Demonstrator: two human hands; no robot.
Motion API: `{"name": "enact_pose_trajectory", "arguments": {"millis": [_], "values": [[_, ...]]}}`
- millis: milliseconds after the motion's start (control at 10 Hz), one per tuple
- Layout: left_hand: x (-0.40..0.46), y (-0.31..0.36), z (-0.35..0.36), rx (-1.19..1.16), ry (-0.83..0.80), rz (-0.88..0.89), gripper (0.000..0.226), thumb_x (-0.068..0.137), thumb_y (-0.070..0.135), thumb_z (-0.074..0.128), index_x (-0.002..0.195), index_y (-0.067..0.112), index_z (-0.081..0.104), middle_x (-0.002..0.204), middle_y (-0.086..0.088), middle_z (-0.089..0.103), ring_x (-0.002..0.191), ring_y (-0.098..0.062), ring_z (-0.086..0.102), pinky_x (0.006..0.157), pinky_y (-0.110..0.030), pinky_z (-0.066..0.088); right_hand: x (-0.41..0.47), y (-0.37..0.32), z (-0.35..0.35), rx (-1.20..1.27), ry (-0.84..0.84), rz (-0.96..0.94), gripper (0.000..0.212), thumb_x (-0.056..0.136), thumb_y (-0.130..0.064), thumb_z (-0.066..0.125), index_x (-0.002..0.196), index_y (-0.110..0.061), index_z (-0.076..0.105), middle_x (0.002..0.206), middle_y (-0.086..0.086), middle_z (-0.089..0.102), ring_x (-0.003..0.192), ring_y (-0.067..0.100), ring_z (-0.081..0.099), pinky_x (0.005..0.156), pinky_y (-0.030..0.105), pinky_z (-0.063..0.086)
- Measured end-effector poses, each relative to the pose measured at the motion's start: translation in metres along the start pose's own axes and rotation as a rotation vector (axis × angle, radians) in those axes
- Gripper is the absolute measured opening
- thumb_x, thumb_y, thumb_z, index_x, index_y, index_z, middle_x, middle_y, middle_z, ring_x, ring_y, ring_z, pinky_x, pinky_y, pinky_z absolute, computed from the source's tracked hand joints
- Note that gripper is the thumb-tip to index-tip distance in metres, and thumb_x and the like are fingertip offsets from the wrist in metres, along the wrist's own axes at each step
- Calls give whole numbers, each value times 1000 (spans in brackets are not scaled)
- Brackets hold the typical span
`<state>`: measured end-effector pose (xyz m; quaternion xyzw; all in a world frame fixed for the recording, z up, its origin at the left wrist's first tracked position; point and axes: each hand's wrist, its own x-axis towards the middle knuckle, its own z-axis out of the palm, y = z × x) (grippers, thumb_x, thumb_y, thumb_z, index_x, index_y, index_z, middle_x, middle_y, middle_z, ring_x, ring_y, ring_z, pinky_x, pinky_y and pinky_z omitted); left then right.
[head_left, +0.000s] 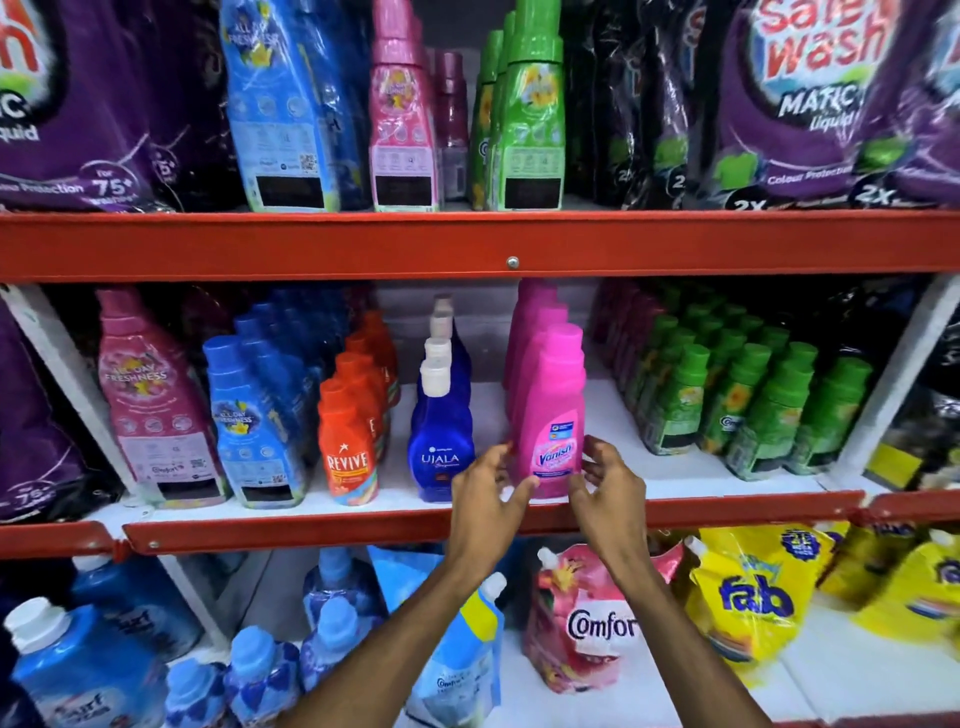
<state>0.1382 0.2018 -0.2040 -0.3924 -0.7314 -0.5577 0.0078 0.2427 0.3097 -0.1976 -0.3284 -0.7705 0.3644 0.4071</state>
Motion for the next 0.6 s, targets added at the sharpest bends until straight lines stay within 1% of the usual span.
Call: {"name": "enact_pose_trajectory", "arguments": {"millis": [100, 200, 300, 400, 500, 600], "values": [[6, 3, 3, 30, -34, 16, 40, 87, 17, 78, 126, 14, 66, 110, 0, 79, 92, -2, 72, 87, -13, 56, 3, 2, -3, -1, -18, -7, 39, 86, 0, 63, 124, -8, 65, 112, 8, 76, 90, 14, 70, 86, 20, 51], [9, 1, 5, 28, -38, -6, 41, 89, 15, 76, 128, 11, 65, 116, -3, 78, 99, -6, 73, 94, -23, 58, 5, 5, -6, 20, -39, -3, 37, 86, -1, 65, 123, -9, 66, 111, 6, 76, 85, 9, 69, 79, 9, 50], [8, 2, 5, 55, -29, -20, 38, 90, 16, 75, 127, 12, 66, 114, -2, 78, 100, -5, 73, 94, -22, 58, 7, 8, -8, 46, -51, 9, 37, 85, -3, 69, 122, -8, 67, 107, 4, 77, 82, 5, 70, 71, -3, 47], [6, -1, 5, 62, -14, -26, 38, 91, 16, 74, 128, 14, 65, 114, -1, 78, 99, -5, 73, 94, -23, 58, 7, 13, -8, 56, -69, 15, 38, 84, -6, 72, 121, -8, 68, 105, 2, 77, 84, 3, 71, 71, 0, 50], [5, 6, 2, 73, -27, -52, 39, 92, 14, 72, 130, 12, 63, 117, -4, 77, 102, -8, 72, 98, -32, 59, 10, 9, -8, 80, -98, 22, 41, 84, -7, 73, 124, -8, 66, 108, 2, 76, 87, 6, 72, 76, 7, 53], [2, 16, -2, 92, 7, -23, 43, 95, 16, 68, 136, 10, 60, 129, -6, 72, 117, -16, 68, 106, -38, 54, 4, 2, -15, 154, -14, 46, 46, 84, -6, 72, 129, -12, 62, 119, 1, 71, 96, 12, 71, 84, 21, 56]]}}
